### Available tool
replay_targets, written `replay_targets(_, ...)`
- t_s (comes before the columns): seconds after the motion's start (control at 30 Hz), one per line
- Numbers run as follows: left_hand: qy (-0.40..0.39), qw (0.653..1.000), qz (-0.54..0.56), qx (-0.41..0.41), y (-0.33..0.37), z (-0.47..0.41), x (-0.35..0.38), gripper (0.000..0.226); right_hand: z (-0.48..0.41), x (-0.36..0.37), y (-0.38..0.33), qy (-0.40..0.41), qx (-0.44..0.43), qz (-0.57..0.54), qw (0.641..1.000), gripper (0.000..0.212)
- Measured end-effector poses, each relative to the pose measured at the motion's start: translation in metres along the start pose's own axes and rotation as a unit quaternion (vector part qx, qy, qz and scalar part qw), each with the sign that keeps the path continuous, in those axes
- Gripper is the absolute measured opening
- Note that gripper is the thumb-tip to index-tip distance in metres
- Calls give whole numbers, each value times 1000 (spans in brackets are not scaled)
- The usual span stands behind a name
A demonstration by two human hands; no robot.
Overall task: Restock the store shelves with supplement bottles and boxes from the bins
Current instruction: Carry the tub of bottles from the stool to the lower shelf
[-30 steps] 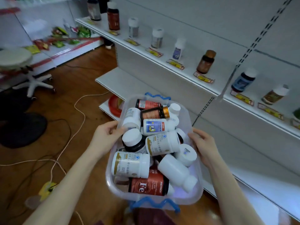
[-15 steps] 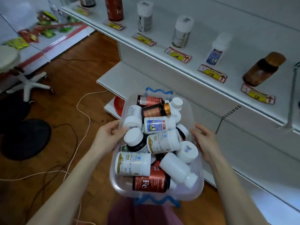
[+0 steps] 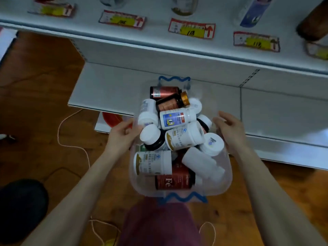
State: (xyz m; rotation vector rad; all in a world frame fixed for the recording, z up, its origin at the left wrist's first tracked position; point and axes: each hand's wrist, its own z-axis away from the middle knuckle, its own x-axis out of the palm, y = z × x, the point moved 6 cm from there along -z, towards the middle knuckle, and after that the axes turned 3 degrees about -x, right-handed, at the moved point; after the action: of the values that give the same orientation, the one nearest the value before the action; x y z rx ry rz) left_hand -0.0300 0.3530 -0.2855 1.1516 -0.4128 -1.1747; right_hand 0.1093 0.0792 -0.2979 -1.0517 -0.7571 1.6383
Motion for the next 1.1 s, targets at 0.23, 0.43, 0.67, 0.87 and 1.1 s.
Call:
replay_targets(0.23,-29,998,42,-37,-32,-84,13,11,-54,32,37,49,6,-22,999,35)
replay_targets(0.43,-26,998,35,-36,-57,-130,37,19,-94,46,61,54,2,-35,998,37)
replay_targets(0.67,-14,998,46,-35,-60,-164,55,28,-125,45,67,61,3,-41,997,34)
replay_targets(0.87,14,999,41,-1,-37,-215,74,32,-177,45,51,79,-31,-44,995,37)
replay_targets(1.1,-20,997,68,11,-15,-259,89,24,-235,47,26,78,-63,-7,995,39)
